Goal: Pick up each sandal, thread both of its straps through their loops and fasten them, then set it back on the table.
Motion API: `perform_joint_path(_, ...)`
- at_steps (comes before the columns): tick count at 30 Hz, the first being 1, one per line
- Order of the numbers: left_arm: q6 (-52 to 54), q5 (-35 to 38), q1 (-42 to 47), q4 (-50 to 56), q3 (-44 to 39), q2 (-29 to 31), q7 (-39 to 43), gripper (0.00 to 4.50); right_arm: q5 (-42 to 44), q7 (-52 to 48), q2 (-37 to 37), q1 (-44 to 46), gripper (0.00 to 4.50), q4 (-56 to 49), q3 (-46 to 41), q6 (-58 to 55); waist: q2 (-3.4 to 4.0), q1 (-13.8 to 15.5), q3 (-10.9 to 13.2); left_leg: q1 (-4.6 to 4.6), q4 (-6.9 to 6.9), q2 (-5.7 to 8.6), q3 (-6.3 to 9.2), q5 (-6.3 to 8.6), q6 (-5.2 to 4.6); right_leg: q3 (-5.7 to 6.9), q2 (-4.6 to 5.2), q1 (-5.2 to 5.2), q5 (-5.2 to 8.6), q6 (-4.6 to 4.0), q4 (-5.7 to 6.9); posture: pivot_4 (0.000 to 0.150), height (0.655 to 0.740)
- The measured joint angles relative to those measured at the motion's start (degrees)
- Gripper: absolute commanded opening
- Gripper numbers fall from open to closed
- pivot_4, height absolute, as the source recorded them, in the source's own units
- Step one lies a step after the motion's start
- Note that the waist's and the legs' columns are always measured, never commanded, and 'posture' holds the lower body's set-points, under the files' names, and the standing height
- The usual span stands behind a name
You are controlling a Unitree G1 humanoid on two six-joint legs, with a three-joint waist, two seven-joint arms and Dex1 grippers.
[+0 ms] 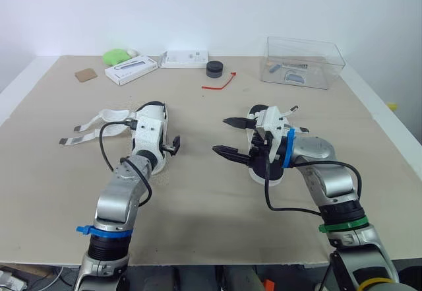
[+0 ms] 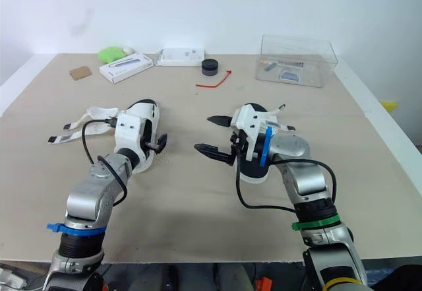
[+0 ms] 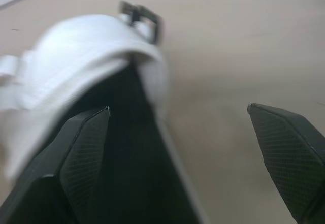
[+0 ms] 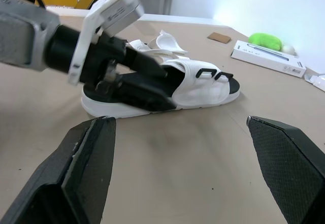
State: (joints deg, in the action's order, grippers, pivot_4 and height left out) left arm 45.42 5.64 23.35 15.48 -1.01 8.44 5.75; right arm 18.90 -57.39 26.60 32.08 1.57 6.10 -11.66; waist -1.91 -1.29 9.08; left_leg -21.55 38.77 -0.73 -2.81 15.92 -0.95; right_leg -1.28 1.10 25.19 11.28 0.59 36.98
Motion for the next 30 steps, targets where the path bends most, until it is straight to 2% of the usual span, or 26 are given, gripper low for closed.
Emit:
perform_joint_path(13,-2.34,2.30,6.49,-13.22,-1.66,-2.62,0.74,4.50,-1.61,-2.76,-0.46,2.42,4.42,3.81,0.30,3.73,0.00,0.10,0.00,0.01,0.00,0.01,-0.03,-0.01,0.01,0.02,0.00,0.00,-0.03,0.01,0.00,0.150,0.7400)
perform_joint_path(25,-9.02,1.53,12.01,-24.29,-2.29,-1.25,-0.31,4.50,-1.18,-7.41,-0.04,2.99,4.42,5.75,0.38,3.49,-0.01,0.06,0.00,0.01,0.00,0.01,-0.03,-0.01,0.02,0.02,0.03,0.01,-0.04,0.01,0.00,0.150,0.7400)
perform_joint_path(28,-10.34,1.79,12.83,-26.19,-2.89,-1.25,-0.32,3.65,-1.55,-7.39,-0.13,3.58,4.50,6.41,0.46,3.91,-0.01,0.07,0.00,0.01,0.00,0.01,-0.04,-0.01,0.02,0.02,0.07,0.01,-0.05,0.00,0.00,0.150,0.7400)
perform_joint_path(30,-10.83,2.29,12.94,-26.66,-3.41,-1.25,-0.23,2.62,-1.86,-7.40,-0.13,3.72,4.50,6.52,0.47,4.13,-0.01,0.06,0.00,0.02,0.00,0.01,-0.04,-0.01,0.02,0.02,0.09,0.01,-0.06,0.00,0.00,0.150,0.7400)
